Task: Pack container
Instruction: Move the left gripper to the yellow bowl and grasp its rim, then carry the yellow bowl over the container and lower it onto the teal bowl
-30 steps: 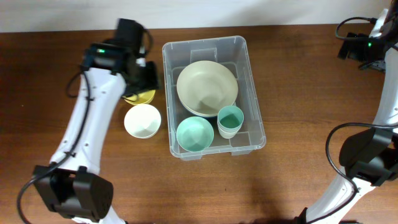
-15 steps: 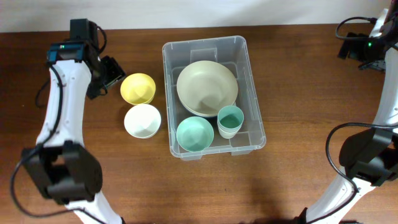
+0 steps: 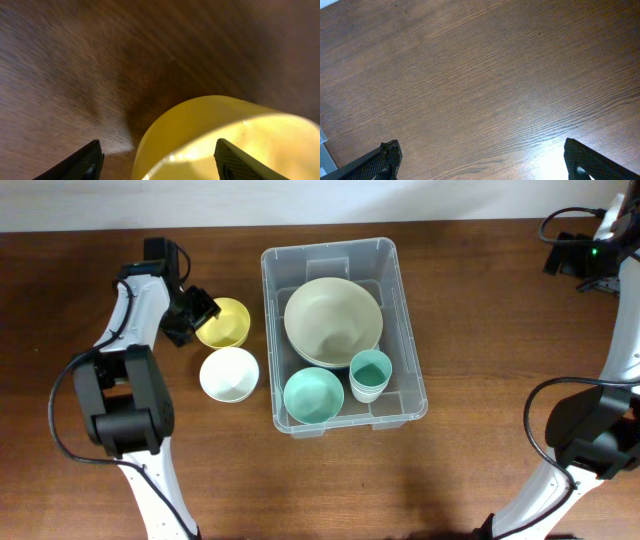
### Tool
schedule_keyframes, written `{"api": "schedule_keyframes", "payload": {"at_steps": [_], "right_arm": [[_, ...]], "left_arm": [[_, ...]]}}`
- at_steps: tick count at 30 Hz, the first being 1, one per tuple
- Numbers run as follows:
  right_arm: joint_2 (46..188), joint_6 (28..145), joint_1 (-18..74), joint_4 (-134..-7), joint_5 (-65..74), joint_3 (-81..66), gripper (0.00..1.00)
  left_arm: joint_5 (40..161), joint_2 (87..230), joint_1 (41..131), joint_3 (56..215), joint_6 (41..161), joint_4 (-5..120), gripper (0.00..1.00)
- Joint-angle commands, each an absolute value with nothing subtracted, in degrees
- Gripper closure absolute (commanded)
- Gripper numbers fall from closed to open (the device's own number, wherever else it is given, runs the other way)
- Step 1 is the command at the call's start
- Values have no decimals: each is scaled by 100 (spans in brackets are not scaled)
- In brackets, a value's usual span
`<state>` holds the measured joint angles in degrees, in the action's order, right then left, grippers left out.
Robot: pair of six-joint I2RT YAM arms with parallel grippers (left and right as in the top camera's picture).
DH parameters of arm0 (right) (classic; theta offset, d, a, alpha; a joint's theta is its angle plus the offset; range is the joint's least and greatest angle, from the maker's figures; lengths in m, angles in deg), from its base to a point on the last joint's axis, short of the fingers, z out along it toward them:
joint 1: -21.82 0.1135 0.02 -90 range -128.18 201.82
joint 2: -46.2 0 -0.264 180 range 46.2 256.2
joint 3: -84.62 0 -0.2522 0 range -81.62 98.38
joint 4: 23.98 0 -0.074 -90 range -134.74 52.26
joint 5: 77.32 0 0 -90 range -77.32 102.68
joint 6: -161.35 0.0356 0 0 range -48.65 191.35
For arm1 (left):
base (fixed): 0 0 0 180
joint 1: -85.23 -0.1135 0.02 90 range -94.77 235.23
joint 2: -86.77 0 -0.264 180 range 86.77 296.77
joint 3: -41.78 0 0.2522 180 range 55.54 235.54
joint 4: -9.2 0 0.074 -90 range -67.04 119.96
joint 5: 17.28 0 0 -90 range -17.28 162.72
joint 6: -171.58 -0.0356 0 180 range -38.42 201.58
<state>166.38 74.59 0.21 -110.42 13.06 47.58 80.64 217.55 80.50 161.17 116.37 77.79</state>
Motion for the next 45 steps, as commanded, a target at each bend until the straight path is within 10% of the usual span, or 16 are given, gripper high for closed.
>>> {"api": "schedule_keyframes", "payload": {"at_steps": [1,5,9,23,45], "right_arm": [[16557,7503,19,-11042,1293,4844,1],[16557,7503,19,-11042,1293,4844,1],[16557,7503,19,-11042,1293,4844,1],[16557,7503,19,-11042,1295,4844,1],[16557,7503,19,-11042,1293,4844,1]], "left_arm": [[8243,21991,8056,16121,11694,7851,33],[8239,22015,8050,16123,11670,7918,77],[8239,21982,7978,16136,11670,8124,99],[8239,20594,7794,17129,10277,8965,99],[7677,19748,11237,17332,9462,10366,99]]}}
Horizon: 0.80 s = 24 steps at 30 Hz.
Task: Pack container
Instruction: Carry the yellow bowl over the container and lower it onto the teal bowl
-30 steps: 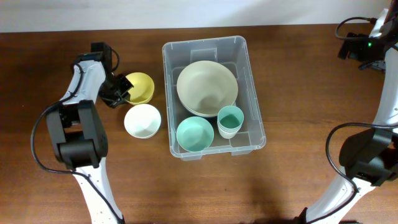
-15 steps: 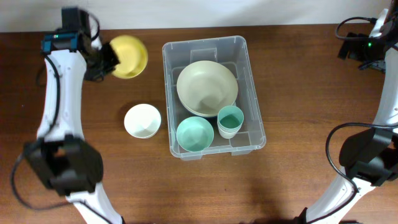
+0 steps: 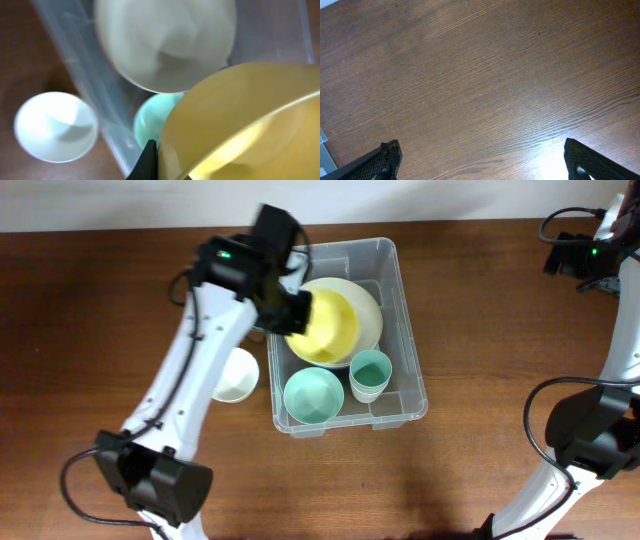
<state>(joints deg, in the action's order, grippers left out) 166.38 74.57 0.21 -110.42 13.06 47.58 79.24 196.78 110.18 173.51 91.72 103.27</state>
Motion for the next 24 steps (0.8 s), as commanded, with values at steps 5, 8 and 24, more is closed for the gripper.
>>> {"api": "schedule_keyframes", "payload": {"at_steps": [5,8,24], "right_arm": [[16557,7503,19,-11042,1295,4844,1],[16557,7503,19,-11042,1293,4844,1],[16557,7503,19,-11042,1293,4844,1]], "left_arm": [[7607,19912,11411,17264,9814,10631,99],[7609,20050,11411,17253,9917,10832,99],[7338,20120,11302,16388,10192,10646,99]]}}
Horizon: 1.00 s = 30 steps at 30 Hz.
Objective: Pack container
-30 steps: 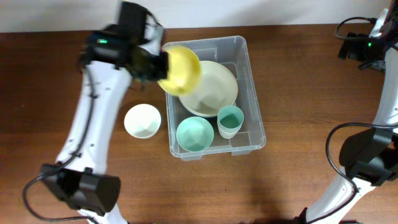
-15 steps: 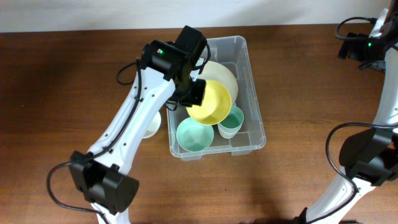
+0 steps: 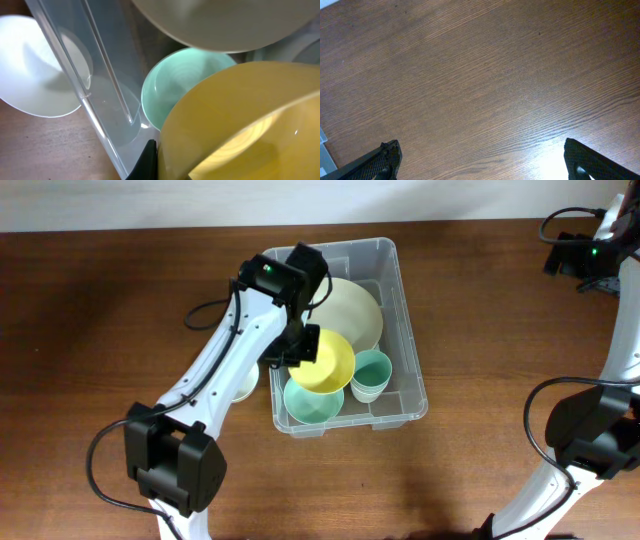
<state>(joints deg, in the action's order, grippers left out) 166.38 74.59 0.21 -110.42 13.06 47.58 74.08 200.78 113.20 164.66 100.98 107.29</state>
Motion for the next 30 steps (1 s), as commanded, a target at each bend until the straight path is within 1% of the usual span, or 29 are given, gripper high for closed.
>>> {"api": "schedule_keyframes", "payload": {"at_steps": [1,2,3,5,6,8,12,19,20,21,23,24,26,27,28,29,30], "right_arm": [[16557,7503,19,-11042,1295,4844,1],[16557,7503,19,-11042,1295,4844,1],[16557,7503,19,-11042,1293,4844,1],[16557,7503,19,-11042,1295,4844,1],[16557,7503,19,-11042,1295,4844,1],[16557,7503,19,-11042,1293,4844,1],[16557,7503,19,-11042,1293,4844,1],[16557,7503,19,-11042,1295,4844,1],[16557,7503,19,-11042,1293,4844,1],[16557,7503,19,-11042,1293,4844,1],[16557,7503,19,-11042,1293,4844,1],[16557,7503,19,-11042,1293,4844,1],[16557,7503,19,-11042,1293,4844,1],[16557,7503,19,-11042,1293,4844,1],[16557,7503,19,-11042,1293,4844,1],[16557,7503,19,-11042,1293,4844,1],[16557,7503,19,-11042,1293,4844,1]], "left_arm": [[7345,20120,11302,16388,10192,10607,99],[7358,20120,11302,16388,10192,10565,97],[7384,20120,11302,16388,10192,10546,91],[7397,20120,11293,16388,10194,10535,50],[7397,20120,11291,16388,10192,10533,42],[7399,20118,11276,16390,10194,10528,37],[7465,20107,11210,16442,10197,10480,37],[7493,20021,10780,17100,10323,10447,37],[7539,20000,10708,17201,10319,10463,38],[7607,19986,10644,17284,10312,10463,42],[7828,19965,10559,17380,10210,10445,56],[7928,19962,10550,17384,10127,10439,58],[8097,19965,10546,17382,9950,10463,59],[8184,19967,10563,17378,9808,10487,63],[8239,19969,10581,17378,9705,10511,75],[8291,19967,10618,17378,9617,10561,91],[8330,19967,10664,17378,9552,10624,99]]}}
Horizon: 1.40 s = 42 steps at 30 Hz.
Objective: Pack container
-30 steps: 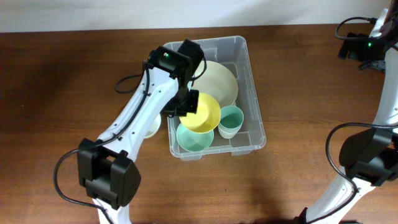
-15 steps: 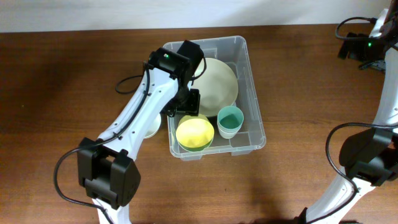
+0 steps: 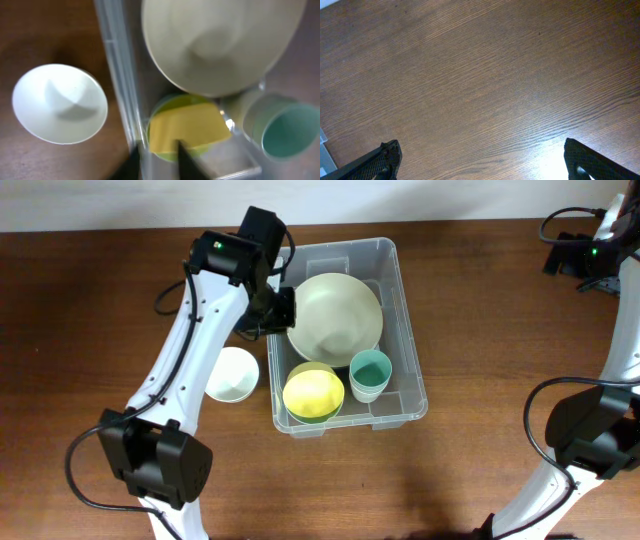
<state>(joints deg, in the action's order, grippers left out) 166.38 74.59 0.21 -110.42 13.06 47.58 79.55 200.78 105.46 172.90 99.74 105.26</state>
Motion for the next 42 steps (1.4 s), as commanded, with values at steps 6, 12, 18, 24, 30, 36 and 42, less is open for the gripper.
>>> {"api": "schedule_keyframes", "payload": {"at_steps": [6,12,18,24,30,36,42], "right_arm": [[16557,7503,19,-11042,1293,4844,1],[16557,7503,19,-11042,1293,4844,1],[16557,7503,19,-11042,1293,4844,1],[16557,7503,19,-11042,1293,4844,1],[16557,7503,19,-11042,1293,4844,1],[16557,7503,19,-11042,1295,4844,1],[16557,7503,19,-11042,1293,4844,1]], "left_arm": [[8612,19967,11027,17378,8990,10985,99],[8656,19969,11383,17376,8743,11306,99],[8658,19980,11658,17319,8745,11306,100],[8693,20013,11805,16755,8745,11232,99],[8689,20021,11818,16230,8743,10904,99],[8475,20024,11809,16114,8577,10495,99],[8232,20032,11809,16034,8490,10279,99]]}}
